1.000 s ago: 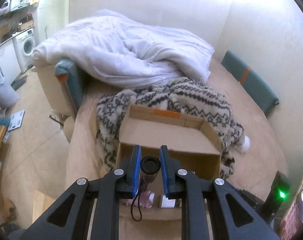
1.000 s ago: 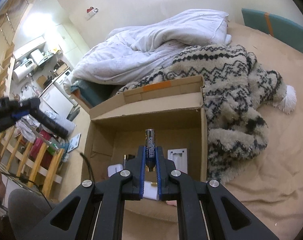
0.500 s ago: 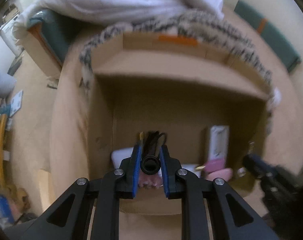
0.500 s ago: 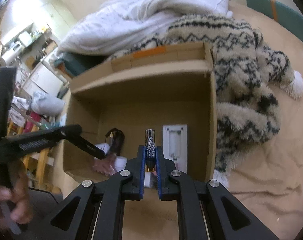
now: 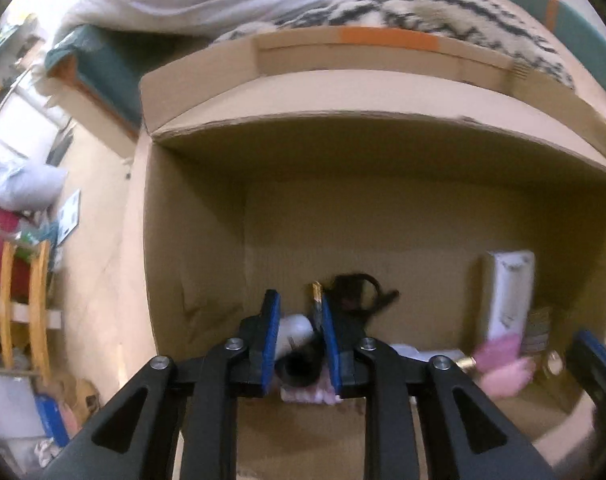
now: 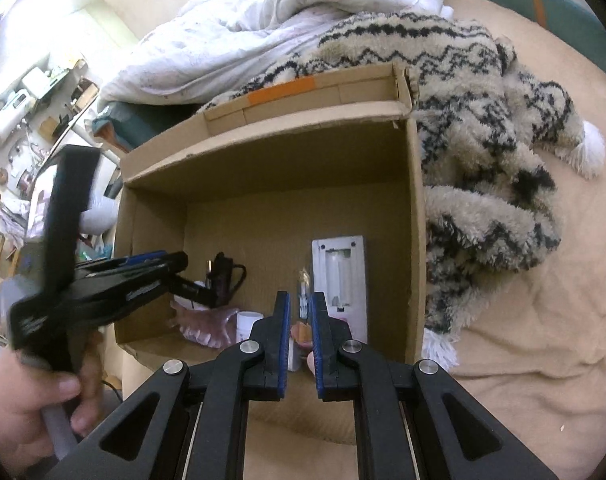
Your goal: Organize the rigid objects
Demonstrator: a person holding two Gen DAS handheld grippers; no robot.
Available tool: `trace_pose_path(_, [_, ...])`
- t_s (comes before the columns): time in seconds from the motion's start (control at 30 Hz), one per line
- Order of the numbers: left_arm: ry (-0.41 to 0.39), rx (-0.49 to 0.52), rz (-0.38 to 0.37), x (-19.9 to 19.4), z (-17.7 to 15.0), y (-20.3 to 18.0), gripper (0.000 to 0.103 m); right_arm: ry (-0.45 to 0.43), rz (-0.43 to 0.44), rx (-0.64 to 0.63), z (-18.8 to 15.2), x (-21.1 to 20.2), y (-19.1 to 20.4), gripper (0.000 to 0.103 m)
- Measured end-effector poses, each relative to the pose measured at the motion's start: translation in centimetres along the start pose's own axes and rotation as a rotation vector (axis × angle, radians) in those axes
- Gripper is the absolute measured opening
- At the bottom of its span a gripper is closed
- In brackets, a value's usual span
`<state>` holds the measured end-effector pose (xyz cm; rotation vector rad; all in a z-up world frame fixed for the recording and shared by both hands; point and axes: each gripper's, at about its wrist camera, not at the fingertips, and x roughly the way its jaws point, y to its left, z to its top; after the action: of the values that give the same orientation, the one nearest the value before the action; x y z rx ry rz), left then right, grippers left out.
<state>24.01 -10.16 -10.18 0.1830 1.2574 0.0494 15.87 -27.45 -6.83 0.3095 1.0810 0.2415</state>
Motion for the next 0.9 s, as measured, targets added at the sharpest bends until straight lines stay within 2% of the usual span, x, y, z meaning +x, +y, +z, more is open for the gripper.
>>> trace_pose_path(0.03, [-0.001, 0.002, 0.005, 0.2, 0.2, 0.0, 0.042, -0.006, 0.0, 0.0, 0.0, -0.1, 0.0, 0.011])
trace_pose_path(0.1, [-0.004, 0.0, 0.014, 0.3, 0.1, 0.1, 0.064, -0.025, -0.006, 0.004, 0.2, -0.5, -0.1, 0.011])
trace_pose_path(0.13, [-0.009, 0.0, 0.005, 0.2, -0.2, 0.2, 0.066, -0.036, -0.005, 0.008, 0.2, -0.7, -0.2, 0.012])
trace_pose_path(0.2, [-0.007, 0.008, 0.006, 0.0, -0.6, 0.4, 0.066, -0.058, -0.002, 0.015, 0.4, -1.2, -0.2, 0.024])
trace_pose_path(0.23, [-0.009, 0.007, 0.005, -0.2, -0.8, 0.5, 0.066, -0.074, 0.002, 0.019, 0.5, -1.6, -0.3, 0.038])
trace_pose_path(0.27, [-0.012, 0.004, 0.0, -0.4, -1.1, 0.7, 0.066, -0.087, 0.008, 0.023, 0.6, -1.8, -0.3, 0.061])
trace_pose_path(0.3, [-0.017, -0.006, -0.01, -0.8, -1.4, 1.0, 0.066, -0.103, 0.016, 0.031, 0.7, -2.1, -0.3, 0.076])
trace_pose_path(0.37, [-0.021, -0.029, -0.062, -1.5, -2.0, 1.8, 0.066, -0.126, 0.032, 0.04, 0.8, -2.6, -0.3, 0.077])
trace_pose_path(0.43, [0.014, -0.041, -0.113, -1.9, -2.8, 2.4, 0.066, -0.133, 0.031, 0.045, 0.8, -2.9, -0.2, 0.082])
trace_pose_path(0.5, [0.03, -0.041, -0.107, -2.6, -4.0, 2.9, 0.066, -0.152, 0.022, 0.049, 0.7, -3.3, -0.1, 0.103])
trace_pose_path(0.6, [0.001, -0.043, -0.122, -4.3, -5.9, 4.1, 0.066, -0.172, 0.029, 0.046, 0.2, -3.9, 0.2, 0.103])
trace_pose_path(0.7, [-0.013, -0.057, -0.082, -5.6, -7.6, 5.8, 0.066, -0.176, 0.017, 0.037, -0.8, -4.6, 0.5, 0.103])
trace_pose_path(0.8, [-0.011, -0.08, -0.153, -6.7, -9.5, 7.5, 0.066, -0.189, 0.004, 0.009, -1.9, -5.8, 1.2, 0.103])
trace_pose_path(0.9, [-0.043, -0.077, -0.137, -7.6, -11.5, 8.7, 0.066, -0.223, -0.01, -0.008, -3.3, -7.2, 1.8, 0.103])
